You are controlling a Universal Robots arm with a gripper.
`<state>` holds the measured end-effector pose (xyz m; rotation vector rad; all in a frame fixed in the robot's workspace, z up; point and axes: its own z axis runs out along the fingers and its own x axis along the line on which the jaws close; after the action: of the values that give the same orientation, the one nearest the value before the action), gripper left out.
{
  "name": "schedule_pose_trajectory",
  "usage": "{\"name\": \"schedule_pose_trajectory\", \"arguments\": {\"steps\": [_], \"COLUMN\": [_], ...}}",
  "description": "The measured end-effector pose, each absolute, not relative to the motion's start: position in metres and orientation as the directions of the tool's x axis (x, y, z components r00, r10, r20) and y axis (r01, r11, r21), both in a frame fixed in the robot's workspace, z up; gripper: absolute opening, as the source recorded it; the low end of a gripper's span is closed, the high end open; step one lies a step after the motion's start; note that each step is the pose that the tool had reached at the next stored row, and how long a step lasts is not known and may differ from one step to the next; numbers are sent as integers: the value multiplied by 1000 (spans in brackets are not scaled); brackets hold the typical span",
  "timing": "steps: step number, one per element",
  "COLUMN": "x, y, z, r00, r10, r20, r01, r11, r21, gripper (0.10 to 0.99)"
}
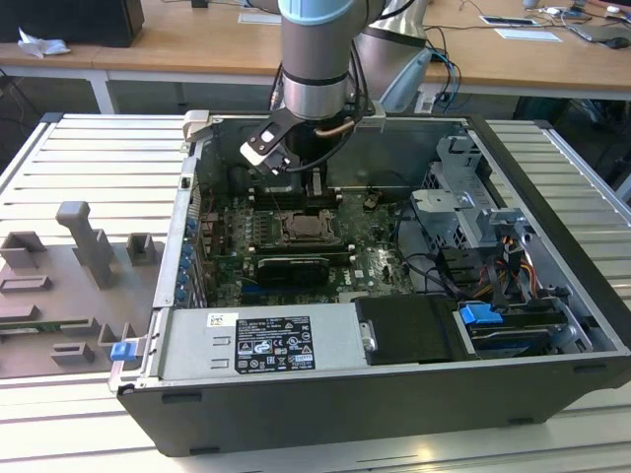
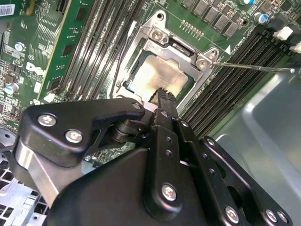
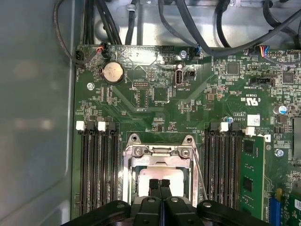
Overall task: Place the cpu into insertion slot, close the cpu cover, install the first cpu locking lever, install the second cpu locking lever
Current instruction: 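Install the first cpu locking lever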
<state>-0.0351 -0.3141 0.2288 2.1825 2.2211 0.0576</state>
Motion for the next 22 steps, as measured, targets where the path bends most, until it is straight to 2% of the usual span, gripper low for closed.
{"name": "schedule_pose_trajectory", "arguments": {"steps": [7, 10, 13, 22], "x": [-35, -35, -35, -35], "y": [-314, -314, -314, -314], "z": [240, 260, 265, 264], "r00": [-18, -18, -29, -251], "r10": [1000, 1000, 1000, 968], "r20": [6, 5, 4, 4], "r01": [999, 999, 999, 967], "r11": [18, 18, 29, 250], "r21": [45, 45, 46, 45], "gripper": [106, 106, 106, 106]}}
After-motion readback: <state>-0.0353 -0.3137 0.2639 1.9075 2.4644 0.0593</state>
